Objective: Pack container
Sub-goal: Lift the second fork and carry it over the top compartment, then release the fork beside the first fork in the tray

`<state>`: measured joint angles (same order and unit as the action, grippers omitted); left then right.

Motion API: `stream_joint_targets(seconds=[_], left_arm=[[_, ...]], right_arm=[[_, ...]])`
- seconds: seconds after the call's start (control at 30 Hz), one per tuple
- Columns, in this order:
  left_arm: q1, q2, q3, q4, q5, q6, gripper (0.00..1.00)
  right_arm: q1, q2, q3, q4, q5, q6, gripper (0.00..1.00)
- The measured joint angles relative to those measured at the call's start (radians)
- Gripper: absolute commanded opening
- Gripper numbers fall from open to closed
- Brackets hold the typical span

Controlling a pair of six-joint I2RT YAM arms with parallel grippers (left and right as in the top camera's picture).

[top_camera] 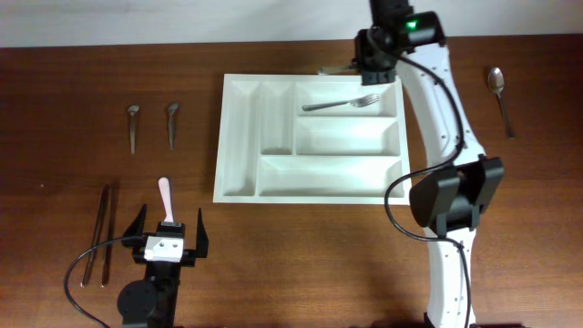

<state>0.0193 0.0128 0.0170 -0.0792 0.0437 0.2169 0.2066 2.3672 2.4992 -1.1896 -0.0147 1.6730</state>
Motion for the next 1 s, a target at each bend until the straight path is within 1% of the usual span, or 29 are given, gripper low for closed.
stream_joint_targets(seconds=[0.3, 0.43, 0.53, 0.7, 1.0], left_arm=[[0.0, 0.0, 0.0, 0.0, 0.0, 0.0, 0.99], [0.0, 0.0, 0.0, 0.0, 0.0, 0.0, 0.99], [0.0, 0.0, 0.0, 0.0, 0.0, 0.0, 0.99], [0.0, 0.0, 0.0, 0.0, 0.0, 0.0, 0.99], [0.0, 0.0, 0.0, 0.0, 0.0, 0.0, 0.99]], right_arm=[[0.037, 0.0, -0.191, 0.208, 0.036, 0.025, 0.05], [0.037, 0.0, -0.258, 0.25, 0.041, 0.031, 0.05], [0.037, 0.0, -0.296, 0.256, 0.041, 0.034, 0.06], [0.037, 0.0, -0.342, 0.256, 0.042, 0.038, 0.09], [0.037, 0.0, -0.349, 0.257, 0.065, 0.044, 0.14]])
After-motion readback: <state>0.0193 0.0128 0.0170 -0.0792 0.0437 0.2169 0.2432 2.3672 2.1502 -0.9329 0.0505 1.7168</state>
